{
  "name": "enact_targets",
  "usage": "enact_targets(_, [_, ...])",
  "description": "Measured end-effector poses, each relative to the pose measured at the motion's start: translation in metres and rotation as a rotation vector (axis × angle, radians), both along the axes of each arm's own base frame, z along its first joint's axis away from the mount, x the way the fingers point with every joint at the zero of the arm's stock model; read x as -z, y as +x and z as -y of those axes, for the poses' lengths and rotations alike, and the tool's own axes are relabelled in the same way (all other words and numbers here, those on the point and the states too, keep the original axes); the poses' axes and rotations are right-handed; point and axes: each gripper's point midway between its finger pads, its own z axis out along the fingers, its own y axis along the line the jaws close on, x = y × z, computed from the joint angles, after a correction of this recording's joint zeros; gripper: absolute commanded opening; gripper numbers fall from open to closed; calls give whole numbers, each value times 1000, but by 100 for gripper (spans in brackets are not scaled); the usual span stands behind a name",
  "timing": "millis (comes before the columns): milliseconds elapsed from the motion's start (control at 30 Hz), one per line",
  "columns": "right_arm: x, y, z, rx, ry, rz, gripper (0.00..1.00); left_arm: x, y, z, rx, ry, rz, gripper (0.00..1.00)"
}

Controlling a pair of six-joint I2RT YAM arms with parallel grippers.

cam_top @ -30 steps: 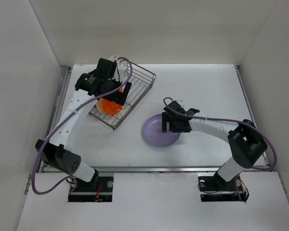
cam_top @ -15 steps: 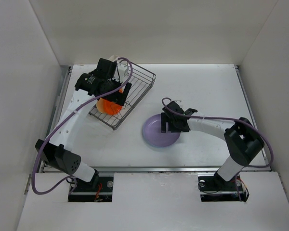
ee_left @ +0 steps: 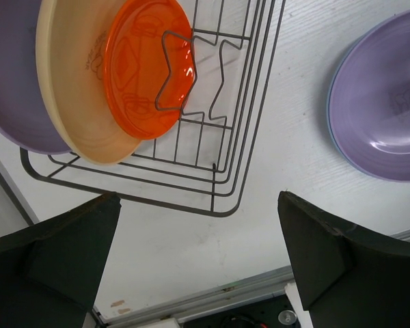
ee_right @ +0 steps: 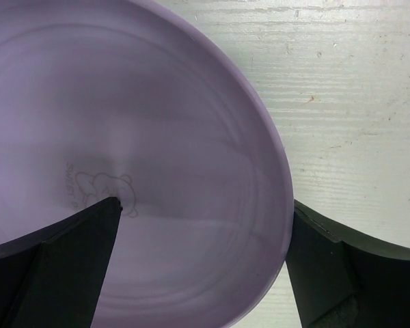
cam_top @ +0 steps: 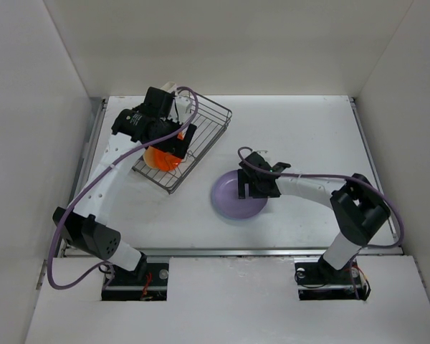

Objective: Unload the plates from the dish rack

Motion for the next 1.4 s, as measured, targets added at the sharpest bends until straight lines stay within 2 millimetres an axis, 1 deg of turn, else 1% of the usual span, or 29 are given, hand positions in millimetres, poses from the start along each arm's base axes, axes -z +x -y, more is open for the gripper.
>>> enact_targets(67, [0, 0, 0, 1, -1, 2, 100, 3, -1, 0, 10, 9, -12, 95])
enact_targets(133, [-2, 1, 1, 3, -4, 10, 100, 10, -2, -1, 26, 30, -38, 92])
enact_targets(167, [-4, 2, 2, 6, -6, 16, 100, 15, -1, -1, 33, 42, -58, 90])
enact_targets(233, [-12, 3, 4, 12, -4, 37, 100, 28, 0, -1, 49, 72, -102, 90])
enact_targets(333, [-35, 7, 6, 22, 26, 99, 100, 49, 7, 1, 64, 118, -156, 90])
enact_targets(433, [-66, 11, 7, 26, 73, 178, 100, 62, 17, -2, 56, 166, -164, 90])
enact_targets(533, [-93, 12, 9, 24, 114, 244, 100, 66, 32, -7, 28, 223, -143, 90])
enact_targets(633, [-108, 11, 10, 18, 135, 280, 100, 67, 54, -11, -4, 279, -108, 90])
enact_targets(733, [-111, 11, 11, 11, 136, 288, 100, 78, 73, -15, -34, 339, -92, 90])
enact_targets(933, [-111, 10, 10, -6, 132, 284, 100, 111, 91, -26, -61, 466, -124, 88])
enact_targets(1000, [-111, 10, 9, -15, 136, 280, 100, 116, 98, -29, -73, 493, -111, 88])
enact_targets(1100, [-110, 8, 6, -29, 145, 271, 100, 115, 105, -31, -86, 509, -84, 86])
enact_targets(1133, [-110, 7, 5, -34, 147, 268, 100, 114, 106, -31, -87, 511, -79, 84])
enact_targets(1167, [-110, 7, 5, -37, 151, 265, 100, 113, 107, -31, -88, 510, -77, 79])
enact_targets(1200, [-109, 6, 4, -40, 154, 263, 100, 114, 108, -31, -87, 507, -79, 79])
enact_targets(1267, [-108, 5, 4, -43, 155, 258, 100, 115, 110, -30, -87, 494, -89, 76])
enact_targets(1300, [-107, 5, 4, -45, 156, 255, 100, 117, 110, -31, -86, 485, -103, 69])
enact_targets(1400, [-107, 3, 4, -46, 157, 254, 100, 128, 110, -34, -88, 461, -157, 60])
